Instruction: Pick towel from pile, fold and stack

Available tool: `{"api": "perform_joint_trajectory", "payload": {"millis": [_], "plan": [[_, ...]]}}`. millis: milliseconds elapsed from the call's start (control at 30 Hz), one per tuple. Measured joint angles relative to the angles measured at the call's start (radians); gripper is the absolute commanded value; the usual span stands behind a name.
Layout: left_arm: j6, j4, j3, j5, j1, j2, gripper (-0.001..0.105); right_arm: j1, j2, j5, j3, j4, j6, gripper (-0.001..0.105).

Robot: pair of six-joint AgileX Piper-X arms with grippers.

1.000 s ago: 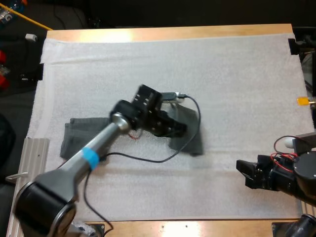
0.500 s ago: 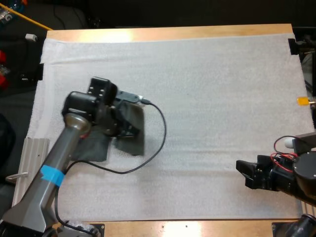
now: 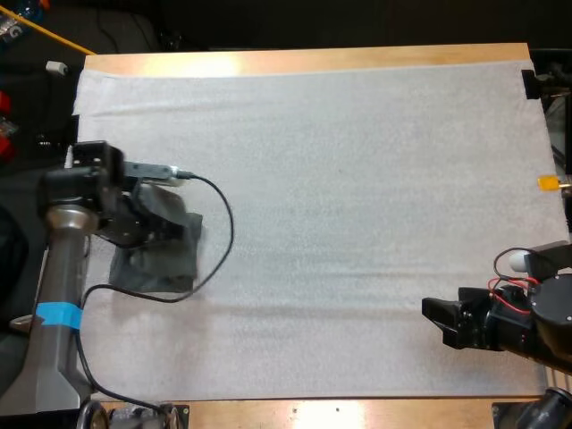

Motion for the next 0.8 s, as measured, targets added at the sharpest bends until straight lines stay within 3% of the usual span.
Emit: {"api": "perform_joint_trajectory", "payload": {"millis": [267,567,667,800], "plan": [[0.000,-0.004,0.000,0.031,0.014,0.082,0.000,0.000,0.000,0.000,0.000,0.000,0.000,0.062],[0.000,0.004,0.000,-0.100,0.014,0.099,0.003,0.000,0.000,0.000,0.000,0.000,0.000,0.062],[0.000,0.004,0.000,-0.142,0.014,0.099,0.017,0.000,0.000,0.000,0.000,0.000,0.000,0.062],[0.000,0.004,0.000,-0.155,0.014,0.099,0.049,0.000,0.000,0.000,0.000,0.000,0.000,0.062]]}}
